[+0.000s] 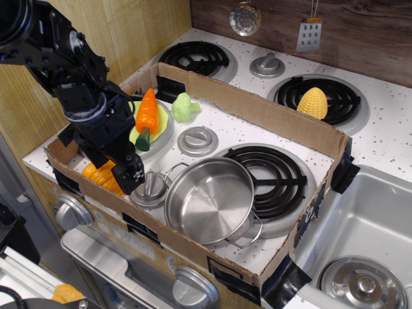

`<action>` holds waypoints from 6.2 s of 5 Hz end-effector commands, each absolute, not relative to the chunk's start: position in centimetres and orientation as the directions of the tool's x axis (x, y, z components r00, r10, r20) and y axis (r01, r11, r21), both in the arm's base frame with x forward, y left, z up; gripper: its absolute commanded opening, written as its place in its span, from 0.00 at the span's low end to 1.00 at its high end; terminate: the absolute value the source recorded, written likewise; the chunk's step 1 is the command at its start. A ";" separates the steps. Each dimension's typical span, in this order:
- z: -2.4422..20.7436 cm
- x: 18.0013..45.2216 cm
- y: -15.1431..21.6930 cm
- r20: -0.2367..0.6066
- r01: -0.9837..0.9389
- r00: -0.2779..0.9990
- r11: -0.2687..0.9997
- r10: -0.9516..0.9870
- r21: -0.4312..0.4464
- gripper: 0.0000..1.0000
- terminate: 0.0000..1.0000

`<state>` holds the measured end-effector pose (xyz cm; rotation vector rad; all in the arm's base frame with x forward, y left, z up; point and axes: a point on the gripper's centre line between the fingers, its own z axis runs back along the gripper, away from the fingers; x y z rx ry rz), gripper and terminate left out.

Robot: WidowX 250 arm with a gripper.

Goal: Take carrot off plate

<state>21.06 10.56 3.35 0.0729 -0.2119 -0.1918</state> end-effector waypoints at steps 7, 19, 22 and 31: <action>11.1 27.2 10.7 0.150 -0.458 0.883 0.887 0.446 0.061 1.00 0.00; 6.4 30.2 15.6 0.182 -0.610 0.778 0.792 0.602 -0.012 0.00 0.00; 12.2 32.9 10.9 0.155 -0.594 0.797 0.804 0.584 0.023 0.00 0.00; 4.7 33.8 1.1 0.107 -0.759 0.636 0.645 0.764 -0.093 0.00 0.00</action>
